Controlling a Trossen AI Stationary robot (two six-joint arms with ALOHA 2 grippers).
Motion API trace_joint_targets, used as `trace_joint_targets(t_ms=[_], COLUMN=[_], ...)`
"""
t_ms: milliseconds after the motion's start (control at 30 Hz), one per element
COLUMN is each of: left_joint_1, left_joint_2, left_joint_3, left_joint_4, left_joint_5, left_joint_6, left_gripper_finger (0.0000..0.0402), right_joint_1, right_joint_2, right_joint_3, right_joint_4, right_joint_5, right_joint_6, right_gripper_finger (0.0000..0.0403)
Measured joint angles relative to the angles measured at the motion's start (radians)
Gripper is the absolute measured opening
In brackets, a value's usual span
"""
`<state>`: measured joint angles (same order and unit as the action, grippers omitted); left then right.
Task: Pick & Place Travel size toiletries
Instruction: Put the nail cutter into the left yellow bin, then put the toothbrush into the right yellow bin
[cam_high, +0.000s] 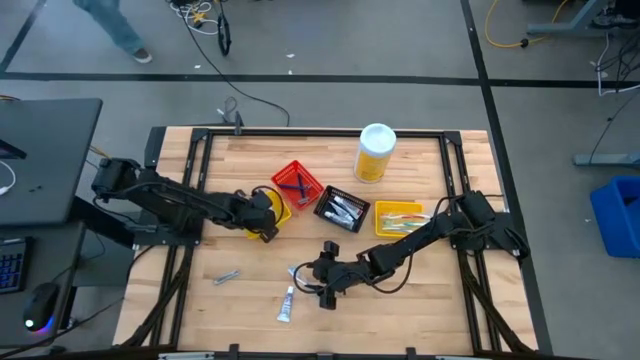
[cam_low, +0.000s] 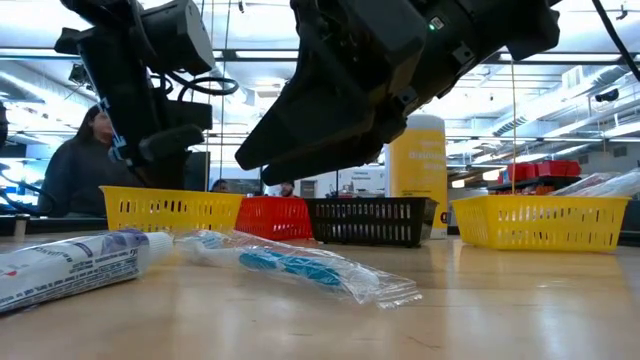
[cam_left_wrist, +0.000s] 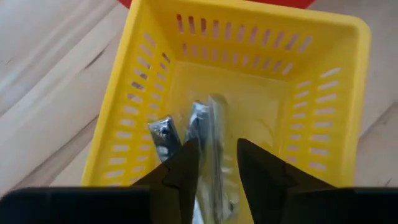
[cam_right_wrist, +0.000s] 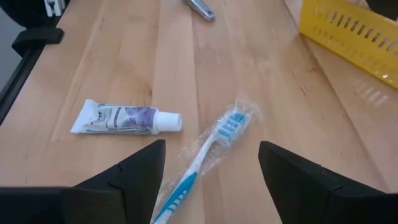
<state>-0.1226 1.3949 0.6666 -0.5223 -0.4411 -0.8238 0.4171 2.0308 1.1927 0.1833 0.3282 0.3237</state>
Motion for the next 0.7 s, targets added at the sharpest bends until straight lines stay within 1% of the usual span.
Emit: trace_joint_targets(t_ms=[200, 400, 567, 633, 700], left_joint_1=[0.0, -0.022, -0.083, -0.12, -0.156], left_joint_2=[-0.005, -0.027, -0.044, -0.057, -0.057], left_joint_3=[0.018, 0.087, 0.143, 0.151, 0.158], left_joint_4=[-0.012, -0.026, -0.019, -0.032, -0.001], left_joint_5=[0.026, 0.035, 0.031, 0.017, 0.012], left_joint_6=[0.047, 0.078, 0.109, 0.11, 0.11], left_gripper_finger=[0.0144, 0.0153, 0.0153, 0.0153, 0.0153], right_joint_1=[0.0, 0.0, 0.0, 0.0, 0.0], right_joint_2=[0.0, -0.029, -0.078, -0.097, -0.111], right_joint_3=[0.0, 0.0, -0.001, -0.001, -0.001], right_joint_4=[-0.001, -0.055, -0.127, -0.131, -0.141], right_joint_5=[-0.002, -0.003, 0.002, 0.002, 0.002], right_joint_6=[0.0, 0.0, 0.0, 0.0, 0.0], right_gripper_finger=[0.0258, 0.0261, 0.0269, 0.027, 0.027])
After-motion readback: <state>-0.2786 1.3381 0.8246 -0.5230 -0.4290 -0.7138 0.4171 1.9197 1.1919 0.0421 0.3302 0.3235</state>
